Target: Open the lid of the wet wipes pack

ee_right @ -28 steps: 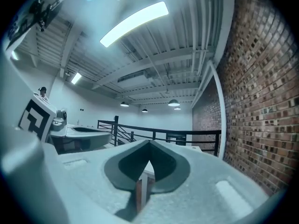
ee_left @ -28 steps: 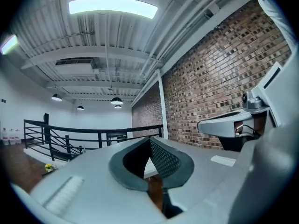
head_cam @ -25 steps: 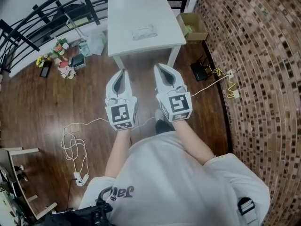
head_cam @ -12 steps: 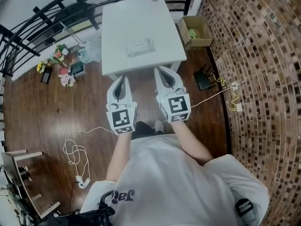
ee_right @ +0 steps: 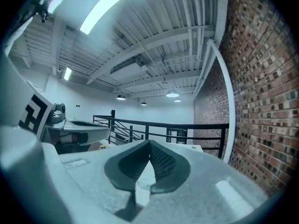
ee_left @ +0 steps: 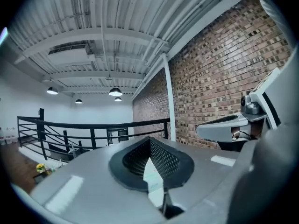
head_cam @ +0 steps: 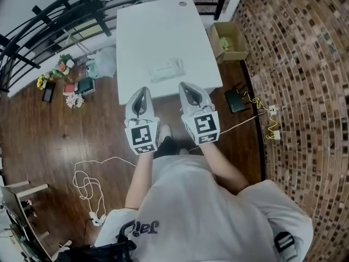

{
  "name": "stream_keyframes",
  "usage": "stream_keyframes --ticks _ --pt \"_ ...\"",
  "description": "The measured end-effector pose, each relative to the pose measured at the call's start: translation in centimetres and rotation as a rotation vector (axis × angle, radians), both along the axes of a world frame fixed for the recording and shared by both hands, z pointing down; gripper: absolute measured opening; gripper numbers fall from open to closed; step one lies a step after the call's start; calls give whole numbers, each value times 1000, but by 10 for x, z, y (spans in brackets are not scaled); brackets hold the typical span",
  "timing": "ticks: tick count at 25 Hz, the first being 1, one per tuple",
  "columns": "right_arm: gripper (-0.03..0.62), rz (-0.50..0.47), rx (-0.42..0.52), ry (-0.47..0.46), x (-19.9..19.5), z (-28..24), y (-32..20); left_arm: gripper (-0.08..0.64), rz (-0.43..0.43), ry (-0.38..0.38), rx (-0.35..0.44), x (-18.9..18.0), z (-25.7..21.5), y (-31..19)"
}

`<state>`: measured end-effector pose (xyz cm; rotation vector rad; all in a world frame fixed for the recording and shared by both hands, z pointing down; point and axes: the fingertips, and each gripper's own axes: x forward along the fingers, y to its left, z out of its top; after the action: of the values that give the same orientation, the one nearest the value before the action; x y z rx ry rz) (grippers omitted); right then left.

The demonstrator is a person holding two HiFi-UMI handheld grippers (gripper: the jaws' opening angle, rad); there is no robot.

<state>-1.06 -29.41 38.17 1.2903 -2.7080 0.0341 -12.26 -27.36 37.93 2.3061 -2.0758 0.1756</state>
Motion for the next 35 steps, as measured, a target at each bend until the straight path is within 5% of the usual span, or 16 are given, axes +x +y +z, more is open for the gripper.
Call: stream_keyframes --ticks 5,12,26,35 --pt "-9 -1 35 30 -38 -14 -53 15 50 60 -29 -38 2 -69" --pt "-9 44 -52 81 -52 31 -86 15 84 89 -115 -64 53 -122" --pt "-9 6 -278 36 -58 132 -122 15 181 17 -413 -32 199 -165" --pt "-9 19 -456 -125 -56 196 -123 15 181 27 -512 -24 258 -170"
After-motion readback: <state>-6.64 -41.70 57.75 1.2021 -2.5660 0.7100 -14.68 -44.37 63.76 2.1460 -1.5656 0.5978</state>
